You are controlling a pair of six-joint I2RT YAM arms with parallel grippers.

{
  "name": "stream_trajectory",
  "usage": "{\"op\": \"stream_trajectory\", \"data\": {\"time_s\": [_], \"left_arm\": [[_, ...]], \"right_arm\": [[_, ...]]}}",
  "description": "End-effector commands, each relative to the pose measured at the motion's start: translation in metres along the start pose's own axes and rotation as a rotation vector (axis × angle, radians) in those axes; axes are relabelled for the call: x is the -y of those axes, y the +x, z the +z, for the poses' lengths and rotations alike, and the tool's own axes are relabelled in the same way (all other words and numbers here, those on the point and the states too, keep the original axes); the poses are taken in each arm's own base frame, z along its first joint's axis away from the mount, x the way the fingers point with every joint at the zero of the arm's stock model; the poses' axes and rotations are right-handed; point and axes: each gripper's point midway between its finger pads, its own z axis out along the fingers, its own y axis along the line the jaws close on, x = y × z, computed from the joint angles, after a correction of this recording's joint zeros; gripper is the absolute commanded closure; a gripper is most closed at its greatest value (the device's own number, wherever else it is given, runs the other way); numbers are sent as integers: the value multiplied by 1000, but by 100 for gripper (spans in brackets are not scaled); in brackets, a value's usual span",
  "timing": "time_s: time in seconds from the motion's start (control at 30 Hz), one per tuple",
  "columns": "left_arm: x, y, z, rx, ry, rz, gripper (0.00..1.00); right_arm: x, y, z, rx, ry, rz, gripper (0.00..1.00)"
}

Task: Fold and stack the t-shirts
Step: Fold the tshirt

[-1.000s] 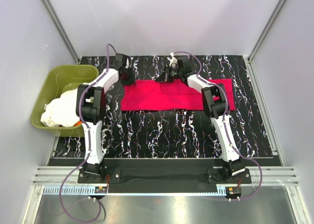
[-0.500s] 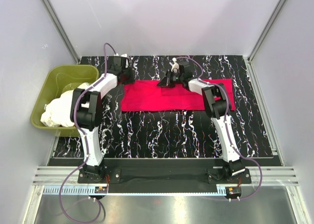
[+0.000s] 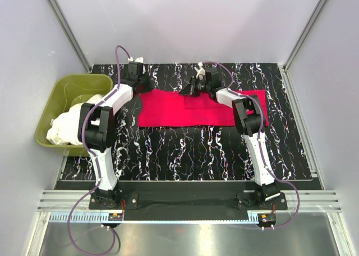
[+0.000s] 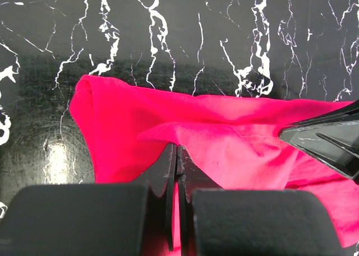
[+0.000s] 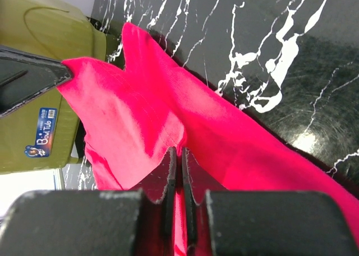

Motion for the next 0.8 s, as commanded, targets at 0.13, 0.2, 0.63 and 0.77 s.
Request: {"op": "stream_trajectory", "data": {"time_s": [0.13,0.2,0.63,0.77], "left_arm": [[4,-31,-1,95,-9,2,100],[4,-31,2,93,-8,0,100],[-1,-42,-2,138,-44,24,100],[-7,-39,3,127,-72,26,99]], "right_arm": [[-33,-41,-10,89,-43,-80,100],[-30,-39,-8,84,-43,-75,100],[-31,-41,-8,88,-48,-87,98],[-29,-39,-9,97,-41,-88,98]]}}
